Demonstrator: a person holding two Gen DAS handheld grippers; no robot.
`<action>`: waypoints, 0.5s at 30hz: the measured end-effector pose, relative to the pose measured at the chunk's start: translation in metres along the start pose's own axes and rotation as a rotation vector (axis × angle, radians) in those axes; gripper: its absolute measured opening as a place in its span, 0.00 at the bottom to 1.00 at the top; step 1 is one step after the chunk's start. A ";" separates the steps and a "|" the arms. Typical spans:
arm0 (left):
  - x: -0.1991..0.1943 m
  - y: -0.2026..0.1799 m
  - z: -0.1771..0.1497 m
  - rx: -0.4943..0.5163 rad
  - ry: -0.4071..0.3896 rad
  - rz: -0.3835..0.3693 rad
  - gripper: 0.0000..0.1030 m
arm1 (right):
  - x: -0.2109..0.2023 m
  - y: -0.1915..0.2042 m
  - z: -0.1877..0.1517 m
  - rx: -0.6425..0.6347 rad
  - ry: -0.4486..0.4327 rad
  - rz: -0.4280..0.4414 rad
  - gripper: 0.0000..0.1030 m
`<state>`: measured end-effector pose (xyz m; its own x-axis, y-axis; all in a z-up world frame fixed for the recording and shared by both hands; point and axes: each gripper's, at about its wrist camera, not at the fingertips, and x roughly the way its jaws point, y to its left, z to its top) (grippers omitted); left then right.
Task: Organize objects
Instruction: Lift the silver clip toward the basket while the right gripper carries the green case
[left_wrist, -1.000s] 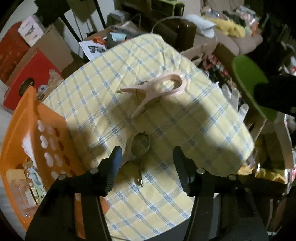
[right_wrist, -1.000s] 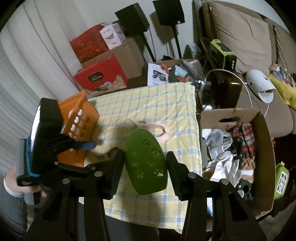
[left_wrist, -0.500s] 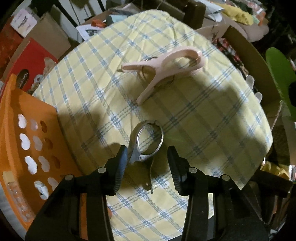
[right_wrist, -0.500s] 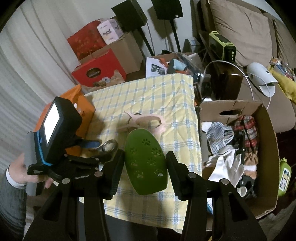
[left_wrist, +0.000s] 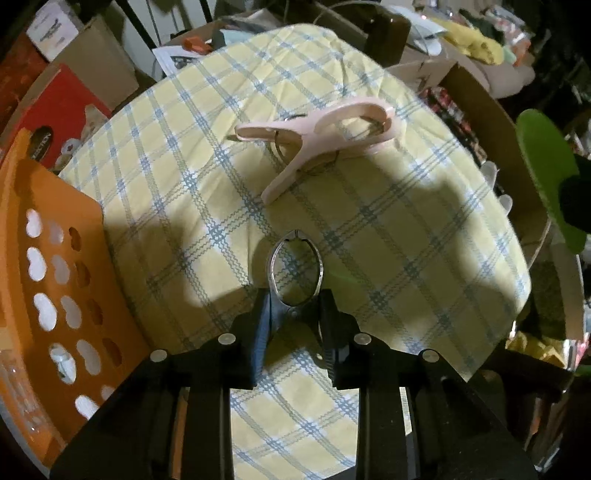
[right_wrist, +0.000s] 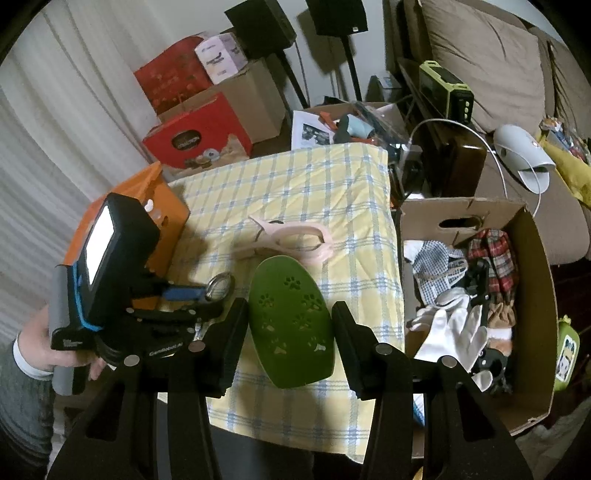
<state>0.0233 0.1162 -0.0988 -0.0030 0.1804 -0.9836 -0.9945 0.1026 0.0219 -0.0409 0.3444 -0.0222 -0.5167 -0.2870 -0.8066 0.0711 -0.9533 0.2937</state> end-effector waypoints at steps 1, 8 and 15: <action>-0.006 0.000 -0.001 -0.009 -0.016 -0.007 0.23 | 0.000 0.002 0.001 -0.005 -0.001 -0.004 0.46; -0.058 0.008 -0.007 -0.064 -0.157 -0.064 0.23 | -0.004 0.024 0.009 -0.045 -0.025 -0.037 0.46; -0.100 0.018 -0.019 -0.142 -0.281 -0.062 0.23 | -0.008 0.051 0.014 -0.084 -0.062 -0.087 0.46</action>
<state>0.0033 0.0810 -0.0034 0.0675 0.4431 -0.8939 -0.9966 -0.0122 -0.0813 -0.0453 0.2995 0.0066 -0.5756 -0.1992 -0.7931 0.0939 -0.9796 0.1779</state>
